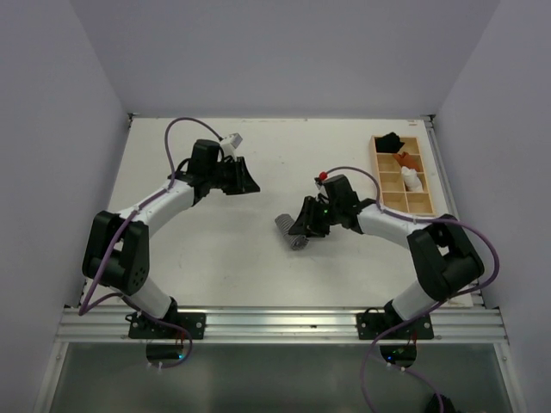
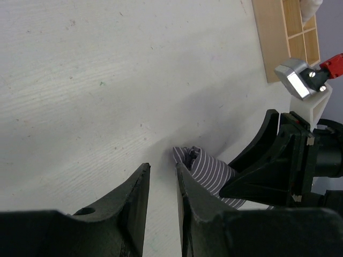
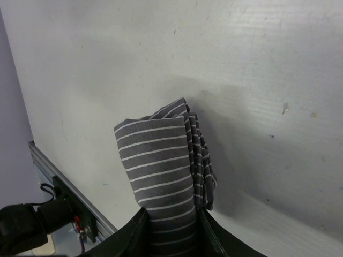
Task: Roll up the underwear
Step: Place the rolled underwear into the container
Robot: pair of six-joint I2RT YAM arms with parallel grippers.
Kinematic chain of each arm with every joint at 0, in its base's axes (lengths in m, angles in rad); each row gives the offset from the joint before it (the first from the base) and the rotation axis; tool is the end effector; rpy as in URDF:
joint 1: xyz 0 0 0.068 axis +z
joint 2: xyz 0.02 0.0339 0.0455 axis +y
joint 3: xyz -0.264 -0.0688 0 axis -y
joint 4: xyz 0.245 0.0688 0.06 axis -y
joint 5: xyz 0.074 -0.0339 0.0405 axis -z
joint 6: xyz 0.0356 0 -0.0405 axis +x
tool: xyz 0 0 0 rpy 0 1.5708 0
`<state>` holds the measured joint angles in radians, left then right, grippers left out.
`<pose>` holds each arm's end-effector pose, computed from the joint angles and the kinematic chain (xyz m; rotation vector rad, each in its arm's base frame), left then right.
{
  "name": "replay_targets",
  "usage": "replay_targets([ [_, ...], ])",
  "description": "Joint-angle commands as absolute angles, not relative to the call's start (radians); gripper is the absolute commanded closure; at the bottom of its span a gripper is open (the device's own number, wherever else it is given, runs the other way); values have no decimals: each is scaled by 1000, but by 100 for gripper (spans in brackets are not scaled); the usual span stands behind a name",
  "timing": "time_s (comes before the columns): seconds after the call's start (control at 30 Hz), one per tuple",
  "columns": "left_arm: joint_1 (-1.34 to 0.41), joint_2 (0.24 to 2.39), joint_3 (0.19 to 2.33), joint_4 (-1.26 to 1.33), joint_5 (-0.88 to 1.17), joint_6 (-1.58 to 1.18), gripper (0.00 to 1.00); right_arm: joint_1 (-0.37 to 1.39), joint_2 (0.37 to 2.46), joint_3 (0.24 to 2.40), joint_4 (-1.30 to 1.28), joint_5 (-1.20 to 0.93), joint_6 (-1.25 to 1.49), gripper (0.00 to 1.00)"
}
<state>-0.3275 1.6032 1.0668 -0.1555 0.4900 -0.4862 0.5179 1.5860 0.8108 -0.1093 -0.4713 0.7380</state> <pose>0.3269 -0.1288 0.2365 0.0887 2.3541 -0.9725 0.2596 0.1665 0.1671 0.0651 2.6611 1.0720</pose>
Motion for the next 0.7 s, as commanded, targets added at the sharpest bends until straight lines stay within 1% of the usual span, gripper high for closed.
replay_targets([
  [0.0,-318,1580,1075,-163,482,-466,70,482,1526,874,-158,-440,709,100],
  [0.13,-318,1585,1077,-158,498,-471,70,437,1506,929,-238,-379,651,100],
  [0.23,-318,1582,1059,-138,521,-488,70,355,1486,985,-299,-318,595,100],
  [0.33,-318,1568,1026,-107,560,-505,70,211,1483,1090,-354,-258,539,100],
  [0.53,-321,1539,945,-37,641,-548,70,45,1557,1253,-431,-127,416,100],
  [0.6,-325,1525,925,-17,653,-560,70,11,1575,1278,-433,-120,394,100],
  [0.67,-331,1516,904,-17,663,-558,70,-29,1592,1304,-428,-69,356,100],
])
